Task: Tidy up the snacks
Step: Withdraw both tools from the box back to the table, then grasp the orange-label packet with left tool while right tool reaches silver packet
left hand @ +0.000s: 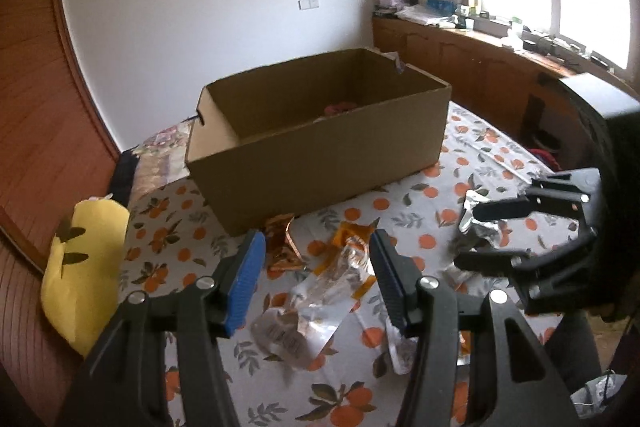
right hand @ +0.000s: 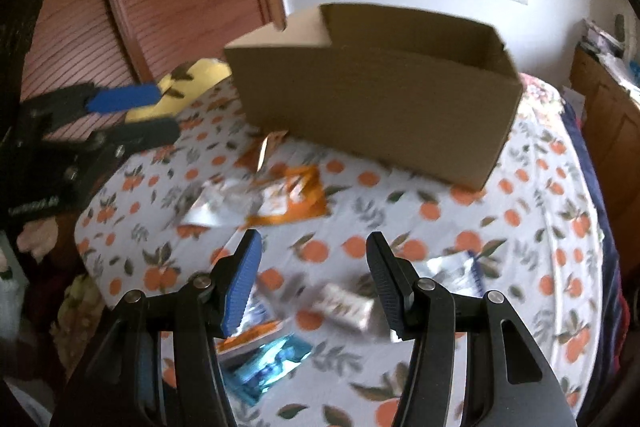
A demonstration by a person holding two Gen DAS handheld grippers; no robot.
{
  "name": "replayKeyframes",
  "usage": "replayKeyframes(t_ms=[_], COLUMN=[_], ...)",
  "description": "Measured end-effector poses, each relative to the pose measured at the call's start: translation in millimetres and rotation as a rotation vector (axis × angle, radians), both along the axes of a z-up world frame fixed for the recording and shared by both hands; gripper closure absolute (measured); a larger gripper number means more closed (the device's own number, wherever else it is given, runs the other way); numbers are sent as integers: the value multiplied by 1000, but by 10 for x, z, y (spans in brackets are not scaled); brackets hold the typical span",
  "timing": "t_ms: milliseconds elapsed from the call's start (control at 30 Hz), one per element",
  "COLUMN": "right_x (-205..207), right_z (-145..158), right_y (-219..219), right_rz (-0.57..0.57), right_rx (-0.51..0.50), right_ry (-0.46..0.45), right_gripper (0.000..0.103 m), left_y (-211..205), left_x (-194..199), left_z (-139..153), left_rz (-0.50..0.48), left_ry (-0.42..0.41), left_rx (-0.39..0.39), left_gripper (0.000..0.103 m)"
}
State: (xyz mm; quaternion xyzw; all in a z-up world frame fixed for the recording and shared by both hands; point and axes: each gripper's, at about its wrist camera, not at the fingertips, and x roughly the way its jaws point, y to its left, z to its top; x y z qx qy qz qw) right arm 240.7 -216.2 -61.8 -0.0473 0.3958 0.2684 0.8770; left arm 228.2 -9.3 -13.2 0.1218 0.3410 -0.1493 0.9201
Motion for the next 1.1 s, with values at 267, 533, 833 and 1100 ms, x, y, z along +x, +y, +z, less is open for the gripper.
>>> replayKeyframes(t_ms=[267, 533, 833, 1100], right_x=[-153, -242, -262, -296], right_z=[-229, -383, -532, -593], right_y=[222, 402, 519, 541], right_rz=[53, 94, 133, 157], right_rx=[2, 1, -69, -128], right_ry=[38, 71, 76, 52], right_gripper=[46, 40, 36, 35], left_y=[142, 197, 297, 286], left_x=[-51, -80, 125, 270], left_z=[-114, -298, -641, -836], left_rz=[-32, -121, -85, -114], left_ry=[62, 122, 166, 194], left_rx=[-77, -130, -95, -52], left_gripper=[49, 49, 48, 35])
